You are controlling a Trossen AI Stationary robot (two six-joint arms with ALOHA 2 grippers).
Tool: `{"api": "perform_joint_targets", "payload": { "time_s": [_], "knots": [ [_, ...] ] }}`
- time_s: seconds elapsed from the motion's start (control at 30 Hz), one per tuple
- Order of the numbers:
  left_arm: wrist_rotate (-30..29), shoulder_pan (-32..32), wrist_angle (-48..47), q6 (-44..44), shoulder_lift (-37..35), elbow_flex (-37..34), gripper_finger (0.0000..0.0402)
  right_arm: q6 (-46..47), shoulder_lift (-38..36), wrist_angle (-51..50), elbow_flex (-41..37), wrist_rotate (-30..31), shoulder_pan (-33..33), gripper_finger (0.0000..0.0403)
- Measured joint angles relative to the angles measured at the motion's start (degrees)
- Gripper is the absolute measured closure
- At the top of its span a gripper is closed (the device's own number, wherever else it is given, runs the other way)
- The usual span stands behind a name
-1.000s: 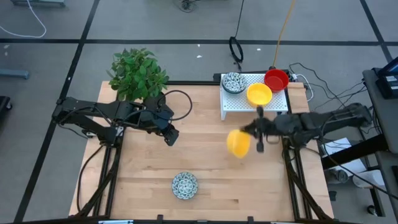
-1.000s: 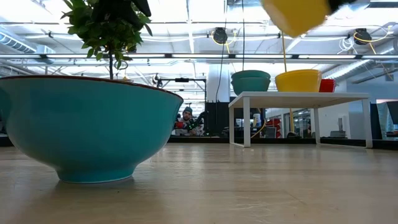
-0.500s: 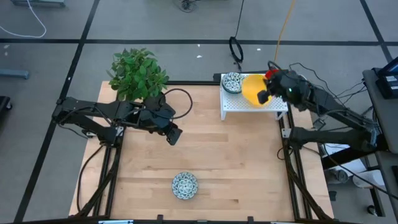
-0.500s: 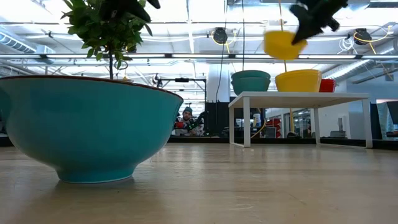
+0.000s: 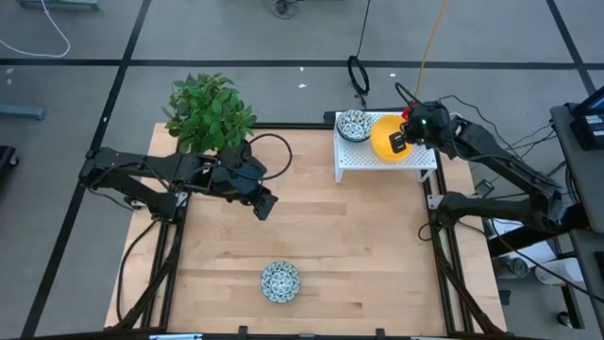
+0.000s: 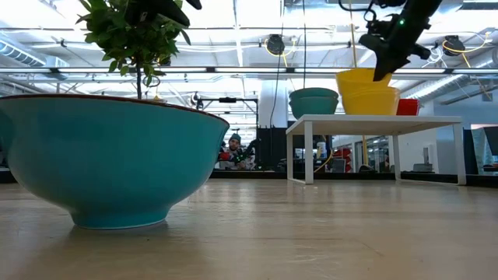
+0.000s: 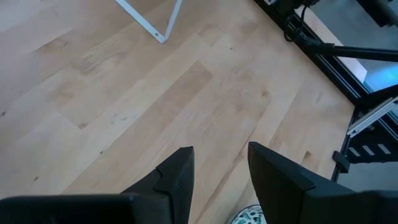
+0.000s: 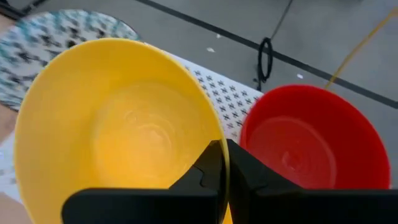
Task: Pick & Place Mini bowls
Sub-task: Stack the yellow bowl on the yellow bowl on the shelf, then stack the blue bowl on the blue bowl on the shelf
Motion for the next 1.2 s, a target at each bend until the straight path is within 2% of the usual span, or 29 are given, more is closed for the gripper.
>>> {"api": "perform_joint_targets", "payload": {
  "time_s": [0.5,0.77,1.0,1.1,1.2],
  "knots": [
    [0.04,0.0,-0.17,1.39,0.0,0.0,0.025,-2.82,1.91,-2.92,-0.04,0.07,-1.53,0.0397],
    [0.04,0.0,-0.15,0.49,0.0,0.0,0.025,-7.35,1.68,-1.54,-0.04,0.11,-1.53,0.0349],
    [0.11,-0.59,-0.15,-3.5,0.0,0.0,0.025,-10.71,-1.71,5.42,-0.07,-0.07,-1.53,0.0304],
    [0.29,-2.08,-0.07,-5.55,1.3,0.0,0.025,-10.61,-3.85,8.47,-0.07,-2.38,-1.53,0.0291],
    [3.35,-4.6,0.12,-8.11,3.28,-0.22,0.025,-10.59,-5.72,10.36,-0.07,-6.47,-1.41,0.0283]
  ]
}}
